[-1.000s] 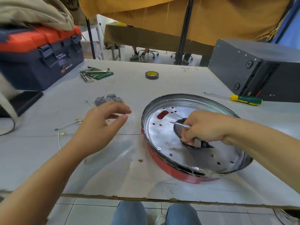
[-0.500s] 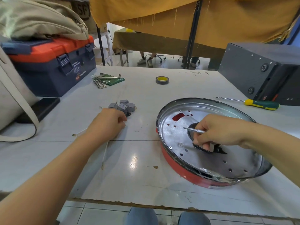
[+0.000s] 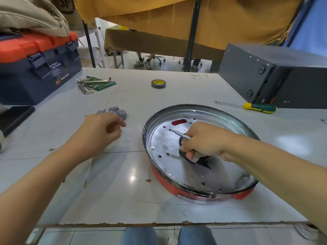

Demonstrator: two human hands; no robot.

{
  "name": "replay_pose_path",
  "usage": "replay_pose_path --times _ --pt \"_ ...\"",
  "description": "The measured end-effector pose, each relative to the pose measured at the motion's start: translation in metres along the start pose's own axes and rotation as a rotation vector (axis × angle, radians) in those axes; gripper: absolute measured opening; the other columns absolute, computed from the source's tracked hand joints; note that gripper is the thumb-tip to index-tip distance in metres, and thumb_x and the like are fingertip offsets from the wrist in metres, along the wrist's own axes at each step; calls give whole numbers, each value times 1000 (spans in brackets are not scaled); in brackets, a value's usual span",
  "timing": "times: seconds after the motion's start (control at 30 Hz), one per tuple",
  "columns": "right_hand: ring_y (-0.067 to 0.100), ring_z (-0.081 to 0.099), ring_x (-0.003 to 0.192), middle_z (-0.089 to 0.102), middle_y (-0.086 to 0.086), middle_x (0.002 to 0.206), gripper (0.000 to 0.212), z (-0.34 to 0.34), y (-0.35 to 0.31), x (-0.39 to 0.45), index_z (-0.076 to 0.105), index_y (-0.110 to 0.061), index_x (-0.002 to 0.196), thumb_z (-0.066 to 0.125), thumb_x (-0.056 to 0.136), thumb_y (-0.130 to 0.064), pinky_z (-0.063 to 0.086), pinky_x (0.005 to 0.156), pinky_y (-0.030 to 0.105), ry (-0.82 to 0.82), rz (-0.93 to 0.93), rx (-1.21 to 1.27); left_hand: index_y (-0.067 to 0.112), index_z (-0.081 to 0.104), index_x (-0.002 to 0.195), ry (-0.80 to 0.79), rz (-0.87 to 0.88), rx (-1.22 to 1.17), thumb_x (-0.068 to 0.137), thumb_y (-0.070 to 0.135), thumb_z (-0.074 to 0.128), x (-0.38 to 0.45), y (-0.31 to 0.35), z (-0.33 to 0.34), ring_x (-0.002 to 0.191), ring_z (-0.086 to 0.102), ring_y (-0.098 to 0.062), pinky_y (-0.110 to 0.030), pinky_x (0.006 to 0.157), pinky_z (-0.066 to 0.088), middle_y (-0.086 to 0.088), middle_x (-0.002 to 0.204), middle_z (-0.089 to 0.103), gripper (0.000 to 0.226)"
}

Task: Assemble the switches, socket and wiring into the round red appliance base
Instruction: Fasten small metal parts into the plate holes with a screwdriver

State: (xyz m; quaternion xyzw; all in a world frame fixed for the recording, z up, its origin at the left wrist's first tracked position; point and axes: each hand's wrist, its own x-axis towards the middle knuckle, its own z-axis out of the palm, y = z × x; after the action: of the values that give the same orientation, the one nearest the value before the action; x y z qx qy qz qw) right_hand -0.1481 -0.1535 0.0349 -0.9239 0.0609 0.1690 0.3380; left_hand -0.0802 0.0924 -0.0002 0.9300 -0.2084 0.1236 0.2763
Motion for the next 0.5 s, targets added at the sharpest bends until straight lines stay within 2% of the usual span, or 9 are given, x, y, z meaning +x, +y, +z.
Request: replay_pose_path --times 0.03,0.13,0.17,0.23,0.27,0.37,0.43,0.5 --pt "5 56 42 61 -4 45 28 0 1 0 59 -10 60 59 88 -10 36 39 6 9 -12 12 16 70 90 6 29 -40 83 2 63 -1 6 -2 75 65 -20 -35 77 51 -3 77 68 18" --pt "-1 52 43 67 -3 54 25 -8 4 -3 67 -9 65 61 88 -17 43 50 10 0 -87 -40 29 68 86 23 80 -190 84 7 65 -3 24 -9 70 64 -10 -24 73 51 2 77 68 22" --pt "0 49 42 67 -5 53 25 -13 5 -5 70 -9 65 62 87 -18 43 46 12 -2 -108 -60 31 68 86 10 84 -249 84 9 66 -4 30 -11 70 64 -10 -23 73 51 4 76 68 21" --pt "3 43 40 63 -6 49 24 -23 10 -10 73 -12 66 64 85 -22 32 36 16 -20 -124 -95 31 69 87 -46 99 -367 82 19 68 -4 42 -13 71 66 -12 -23 73 53 5 72 68 14" --pt "7 43 45 64 -4 53 20 -27 13 -11 74 -14 69 66 83 -24 27 37 18 -39 -117 -100 31 69 87 -86 115 -409 79 27 68 -5 49 -14 73 67 -12 -24 74 54 7 74 69 8" --pt "18 41 61 60 4 65 10 -33 23 -12 75 -19 73 72 79 -27 28 45 24 -70 -117 -98 28 72 80 -182 194 -427 69 44 62 -6 65 -12 81 68 -10 -24 78 55 14 89 70 22" --pt "16 46 62 59 0 67 10 -30 25 -10 74 -23 69 74 78 -29 34 55 26 -74 -155 -120 28 74 75 -231 213 -431 67 47 62 -6 73 -7 85 67 -8 -21 78 53 19 95 69 24" --pt "12 50 65 60 -3 68 11 -25 23 -7 72 -24 68 74 77 -29 37 62 28 -82 -189 -148 26 75 74 -270 216 -404 67 48 61 -4 75 -2 85 67 -8 -23 77 52 20 96 68 26"
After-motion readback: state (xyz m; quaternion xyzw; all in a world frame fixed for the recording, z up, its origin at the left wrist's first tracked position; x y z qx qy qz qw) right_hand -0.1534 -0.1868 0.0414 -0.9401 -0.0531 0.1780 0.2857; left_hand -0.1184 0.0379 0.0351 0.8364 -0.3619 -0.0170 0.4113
